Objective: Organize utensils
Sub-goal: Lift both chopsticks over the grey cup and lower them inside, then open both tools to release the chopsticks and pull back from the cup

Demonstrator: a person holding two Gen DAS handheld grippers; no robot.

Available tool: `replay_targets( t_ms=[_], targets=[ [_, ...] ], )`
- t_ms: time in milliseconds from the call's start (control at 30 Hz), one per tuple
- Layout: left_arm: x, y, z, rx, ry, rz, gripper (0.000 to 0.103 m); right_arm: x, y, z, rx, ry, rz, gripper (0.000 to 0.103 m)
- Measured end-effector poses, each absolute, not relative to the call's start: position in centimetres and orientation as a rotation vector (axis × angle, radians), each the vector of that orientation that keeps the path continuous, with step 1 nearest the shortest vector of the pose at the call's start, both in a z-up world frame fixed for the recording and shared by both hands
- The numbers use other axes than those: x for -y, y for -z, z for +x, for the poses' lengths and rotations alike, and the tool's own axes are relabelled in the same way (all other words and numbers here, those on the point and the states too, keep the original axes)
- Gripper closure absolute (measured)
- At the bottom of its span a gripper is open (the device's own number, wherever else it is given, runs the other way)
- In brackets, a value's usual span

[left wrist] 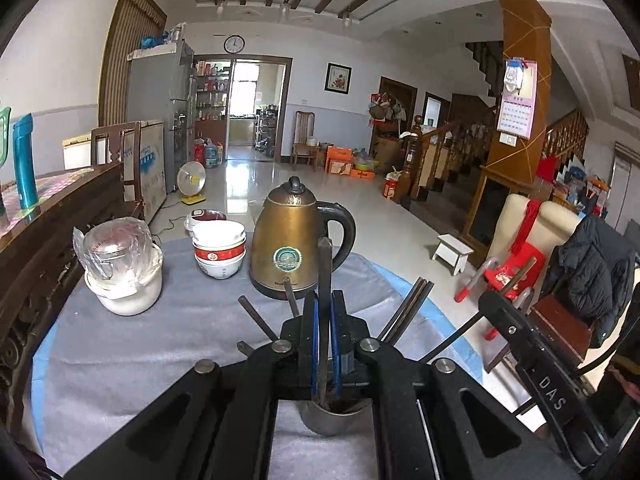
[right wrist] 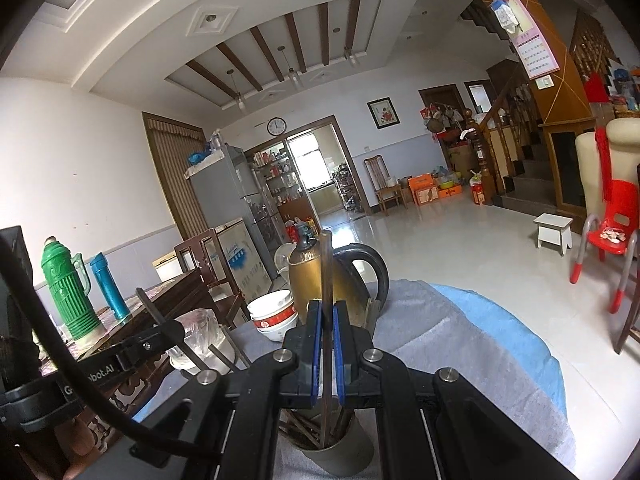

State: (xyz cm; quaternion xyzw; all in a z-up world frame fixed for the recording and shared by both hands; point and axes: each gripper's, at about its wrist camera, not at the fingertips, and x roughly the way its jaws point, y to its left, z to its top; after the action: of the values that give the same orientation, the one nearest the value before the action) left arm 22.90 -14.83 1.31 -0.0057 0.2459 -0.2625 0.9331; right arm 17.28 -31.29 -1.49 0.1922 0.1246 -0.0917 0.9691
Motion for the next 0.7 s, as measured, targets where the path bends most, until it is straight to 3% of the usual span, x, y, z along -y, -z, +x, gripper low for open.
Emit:
replay_targets(
  t_ms=[700],
  targets=[
    [15.8, -0.32, 22.21, -0.473, 0.456, 0.103, 0.095, 31.28, 1.71, 17.79, -0.26, 0.192, 0.394, 0.097]
  ],
)
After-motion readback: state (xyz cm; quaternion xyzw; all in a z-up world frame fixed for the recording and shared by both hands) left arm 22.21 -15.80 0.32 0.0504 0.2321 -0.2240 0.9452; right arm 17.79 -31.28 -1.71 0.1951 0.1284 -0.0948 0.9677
